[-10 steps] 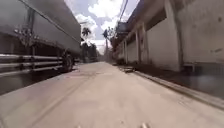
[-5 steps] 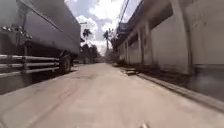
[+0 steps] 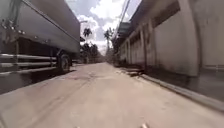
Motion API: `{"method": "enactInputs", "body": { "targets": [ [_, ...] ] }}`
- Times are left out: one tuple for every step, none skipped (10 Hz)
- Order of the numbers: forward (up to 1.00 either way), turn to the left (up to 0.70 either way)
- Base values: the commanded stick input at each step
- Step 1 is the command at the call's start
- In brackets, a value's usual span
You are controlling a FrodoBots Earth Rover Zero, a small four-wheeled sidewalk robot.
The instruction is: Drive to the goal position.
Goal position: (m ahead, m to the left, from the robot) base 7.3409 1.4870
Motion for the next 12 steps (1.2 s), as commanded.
{"method": "enactInputs", "body": {
  "targets": [
    [0.70,0.00],
    [0.70,0.00],
    [0.70,0.00],
    [0.70,0.00],
    [0.70,0.00],
    [0.70,0.00],
    [0.70,0.00],
    [0.70,0.00],
    [0.70,0.00],
    [0.70,0.00],
    [0.70,0.00],
    [0.70,0.00]
  ]
}}
